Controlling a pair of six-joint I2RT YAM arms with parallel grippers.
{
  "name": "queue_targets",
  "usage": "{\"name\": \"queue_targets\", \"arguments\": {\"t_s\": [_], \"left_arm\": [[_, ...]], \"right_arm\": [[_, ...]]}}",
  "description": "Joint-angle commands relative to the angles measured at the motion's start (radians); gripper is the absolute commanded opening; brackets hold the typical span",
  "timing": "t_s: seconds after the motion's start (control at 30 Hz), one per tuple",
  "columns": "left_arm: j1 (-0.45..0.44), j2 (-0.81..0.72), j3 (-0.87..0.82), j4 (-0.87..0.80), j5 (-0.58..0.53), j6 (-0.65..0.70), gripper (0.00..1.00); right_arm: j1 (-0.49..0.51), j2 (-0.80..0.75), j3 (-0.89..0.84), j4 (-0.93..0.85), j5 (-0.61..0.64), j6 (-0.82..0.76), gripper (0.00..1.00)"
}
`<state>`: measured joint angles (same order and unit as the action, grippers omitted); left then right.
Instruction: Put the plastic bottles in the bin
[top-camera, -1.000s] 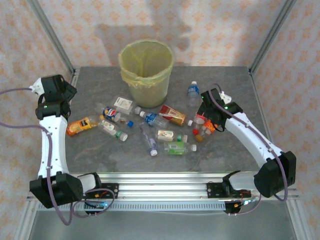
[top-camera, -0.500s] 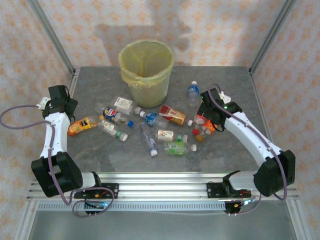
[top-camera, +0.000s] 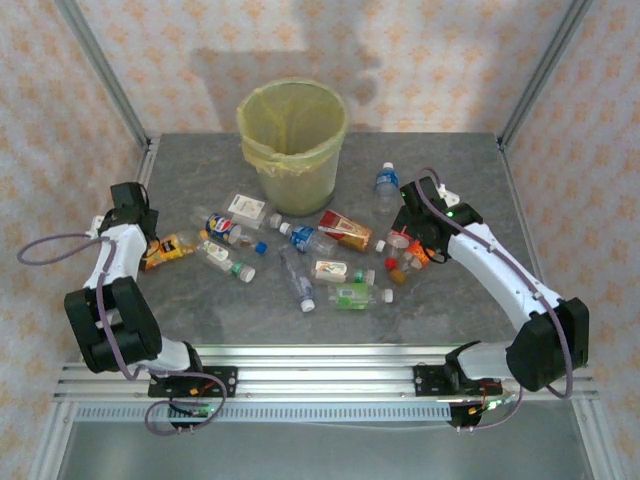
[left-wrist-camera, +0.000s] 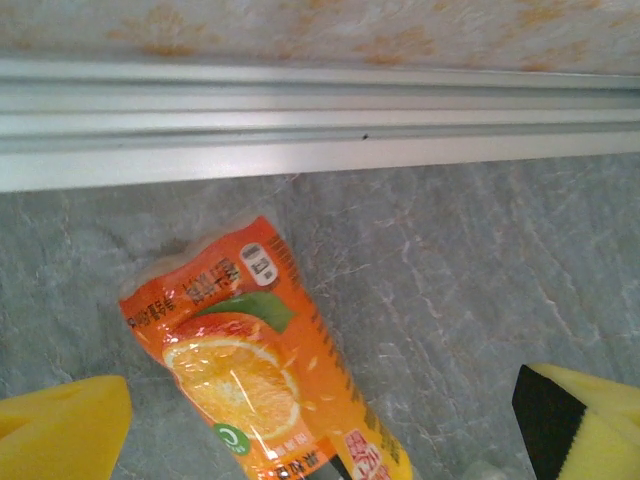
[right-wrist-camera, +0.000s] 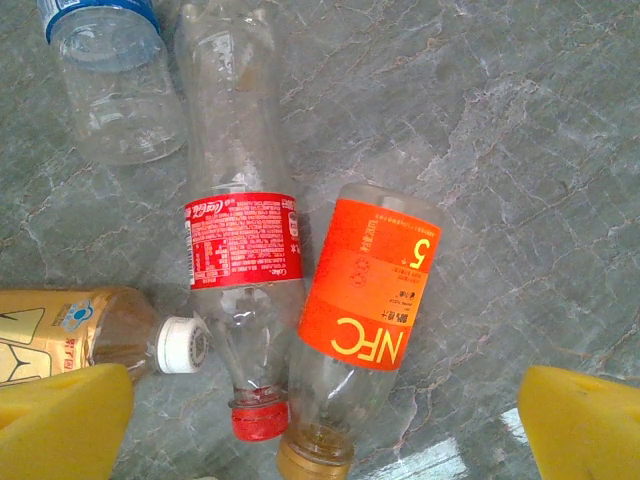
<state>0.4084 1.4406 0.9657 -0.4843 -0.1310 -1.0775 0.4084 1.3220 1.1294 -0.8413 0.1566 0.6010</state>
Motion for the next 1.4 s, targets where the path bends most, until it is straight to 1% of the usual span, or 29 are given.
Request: {"name": "queue_targets", "arguments": {"t_s": [0.0,0.17,0.5,0.67,0.83,1.07,1.27,1.37], "left_arm": [[0.007,0.026,-0.021,0.056,-0.011,-0.112,1.0],[0.007,0.067,-0.039,0.09,-0.009,-0.16,1.0],[0.007,0.174,-0.021,0.113,-0.005,-0.185,1.0],[0.007,0.243,0.009,0.131,0.015,-0.187,0.99],[0.007,0.295,0.046,0.133,0.031,-0.195,0.92],[0.007,0.329,0.078,0.144,0.04,-0.218,0.85],[0.006,0.358,0.083,0.163,0.056,-0.255,0.74],[0.007,0.367,0.088,0.166,0.059,-0.262,0.65]], "right_arm": [[-0.008,0.013,0.026,-0.016,0.011,-0.007,0.99],[-0.008,0.025,0.035,-0.012,0.007,-0.005,0.99],[-0.007,0.031,0.033,-0.012,0.007,0.006,0.99],[-0.008,0.027,0.036,-0.019,0.009,0.009,0.99],[-0.008,0.026,0.029,-0.014,0.005,0.02,0.99],[-0.008,0.037,0.036,-0.016,0.006,0.017,0.99],[-0.007,0.053,0.05,-0.018,0.003,0.012,0.99],[-0.008,0.06,0.055,-0.019,0.003,0.01,0.99]]}}
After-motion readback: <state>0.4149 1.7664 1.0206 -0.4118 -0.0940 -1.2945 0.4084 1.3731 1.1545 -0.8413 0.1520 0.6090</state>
